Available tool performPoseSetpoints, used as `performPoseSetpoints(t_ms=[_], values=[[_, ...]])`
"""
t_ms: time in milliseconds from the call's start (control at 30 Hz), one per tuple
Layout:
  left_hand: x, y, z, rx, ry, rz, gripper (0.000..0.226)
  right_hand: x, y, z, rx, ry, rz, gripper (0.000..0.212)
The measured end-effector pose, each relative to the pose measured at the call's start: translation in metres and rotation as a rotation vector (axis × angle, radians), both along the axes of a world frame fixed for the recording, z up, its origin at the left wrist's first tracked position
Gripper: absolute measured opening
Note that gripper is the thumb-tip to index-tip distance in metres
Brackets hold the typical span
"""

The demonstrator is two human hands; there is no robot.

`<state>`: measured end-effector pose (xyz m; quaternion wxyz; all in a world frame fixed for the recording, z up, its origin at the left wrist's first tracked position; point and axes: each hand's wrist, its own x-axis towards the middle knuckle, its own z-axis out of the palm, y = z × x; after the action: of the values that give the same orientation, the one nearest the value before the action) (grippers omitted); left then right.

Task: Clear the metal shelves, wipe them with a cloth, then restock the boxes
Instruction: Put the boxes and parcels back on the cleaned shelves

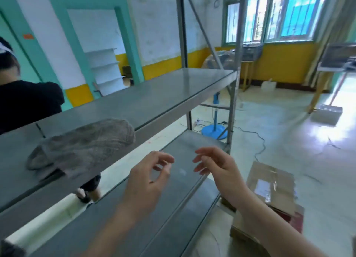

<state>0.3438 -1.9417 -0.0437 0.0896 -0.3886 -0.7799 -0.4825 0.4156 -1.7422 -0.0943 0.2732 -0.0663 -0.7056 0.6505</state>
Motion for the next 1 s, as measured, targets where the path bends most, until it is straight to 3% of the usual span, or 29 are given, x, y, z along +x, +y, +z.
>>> performPoseSetpoints(t_ms=[133, 300, 433, 767, 1000], values=[[0.035, 0.063, -0.048, -0.013, -0.421, -0.228, 0.014, 0.110, 0.024, -0.035, -0.109, -0.151, -0.207, 0.021], [0.106, 0.142, -0.089, -0.070, -0.620, -0.518, 0.017, 0.259, 0.058, -0.051, -0.247, -0.259, -0.622, 0.020], [0.156, 0.174, -0.114, -0.085, -0.773, -0.589, 0.016, 0.332, 0.062, -0.070, -0.335, -0.336, -0.779, 0.019], [0.216, 0.214, -0.161, -0.094, -1.011, -0.473, 0.016, 0.374, 0.107, -0.111, -0.453, -0.448, -0.713, 0.017], [0.192, 0.234, -0.182, -0.059, -1.073, -0.326, 0.017, 0.327, 0.164, -0.137, -0.507, -0.497, -0.553, 0.021]])
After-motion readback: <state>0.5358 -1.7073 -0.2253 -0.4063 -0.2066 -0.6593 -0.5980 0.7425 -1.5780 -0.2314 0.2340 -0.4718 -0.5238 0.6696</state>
